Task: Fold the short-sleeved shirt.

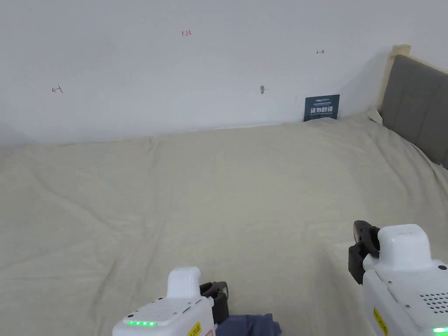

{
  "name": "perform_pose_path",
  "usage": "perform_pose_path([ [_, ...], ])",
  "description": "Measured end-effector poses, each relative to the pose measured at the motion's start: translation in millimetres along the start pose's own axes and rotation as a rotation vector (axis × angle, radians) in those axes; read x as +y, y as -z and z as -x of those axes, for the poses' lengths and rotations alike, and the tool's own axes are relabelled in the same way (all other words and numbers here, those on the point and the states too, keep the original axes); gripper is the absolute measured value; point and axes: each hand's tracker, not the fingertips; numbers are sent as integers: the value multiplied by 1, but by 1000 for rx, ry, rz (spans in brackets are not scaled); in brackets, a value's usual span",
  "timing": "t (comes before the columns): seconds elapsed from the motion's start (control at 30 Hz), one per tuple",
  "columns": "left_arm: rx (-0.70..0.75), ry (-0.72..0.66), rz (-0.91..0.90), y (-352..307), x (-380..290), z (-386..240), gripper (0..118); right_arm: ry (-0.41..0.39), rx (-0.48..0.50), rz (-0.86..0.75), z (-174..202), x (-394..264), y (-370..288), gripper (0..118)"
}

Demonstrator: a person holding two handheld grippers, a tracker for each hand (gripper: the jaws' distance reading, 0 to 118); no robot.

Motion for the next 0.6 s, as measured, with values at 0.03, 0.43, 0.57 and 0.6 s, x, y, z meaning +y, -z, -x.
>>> perform_pose_path([
  [0.03,-15,-7,12,3,-3,2,0,0,0,0,0,0,0,0],
  [0.43,47,86,303,99,-105,-33,0,-10,-18,38,-14,-9,5,0],
  [0.57,67,49,273,113,-115,-29,0,-16,-35,56,-20,-14,5,0],
  [0.6,75,48,298,114,-115,-31,0,-16,-38,57,-22,-15,5,0],
])
